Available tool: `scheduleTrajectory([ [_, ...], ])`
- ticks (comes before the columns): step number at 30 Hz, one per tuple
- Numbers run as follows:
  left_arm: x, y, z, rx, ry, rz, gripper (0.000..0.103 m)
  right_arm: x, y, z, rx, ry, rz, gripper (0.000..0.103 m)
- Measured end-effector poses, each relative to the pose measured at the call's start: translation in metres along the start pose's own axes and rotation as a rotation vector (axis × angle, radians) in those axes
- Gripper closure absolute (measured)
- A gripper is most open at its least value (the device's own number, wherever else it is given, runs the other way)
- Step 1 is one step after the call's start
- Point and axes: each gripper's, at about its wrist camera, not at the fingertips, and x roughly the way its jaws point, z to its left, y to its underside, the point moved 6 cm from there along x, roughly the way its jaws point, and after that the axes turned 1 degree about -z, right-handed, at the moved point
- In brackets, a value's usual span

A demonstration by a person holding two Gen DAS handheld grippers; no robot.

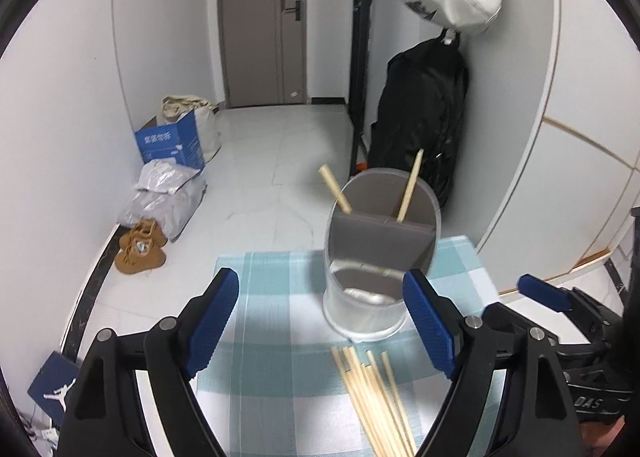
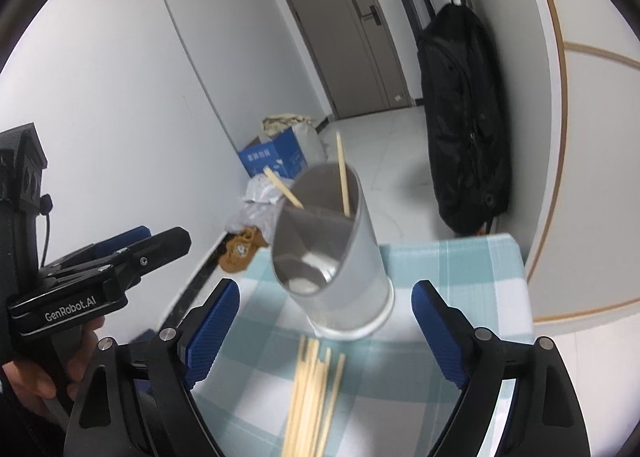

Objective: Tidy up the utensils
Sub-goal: 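Move both open tools back down to the chopstick pile, then close the left tool on a chopstick while the right tool grasps another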

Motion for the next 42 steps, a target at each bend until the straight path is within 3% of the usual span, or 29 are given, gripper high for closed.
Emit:
scheduleTrajectory([
  [10,0.060,0.061,0.023,-0.119,0.017,0.228,0.022,0.018,0.031,-0.016,0.019,0.047,0.064,0.013],
  [22,0.106,0.099,0.020,-0.117,0.011,0.422,0.022,0.040,0.046,-0.032,0.052,0.091,0.150,0.013],
  [32,0.124,0.107,0.014,-0.117,-0.044,0.486,0.022,0.045,0.050,-0.039,0.082,0.098,0.184,0.013],
  [36,0.126,0.107,0.008,-0.083,-0.066,0.478,0.023,0.044,0.049,-0.039,0.063,0.112,0.181,0.014],
  [42,0.123,0.106,0.009,-0.071,-0.089,0.468,0.037,0.045,0.051,-0.043,0.068,0.114,0.198,0.014],
])
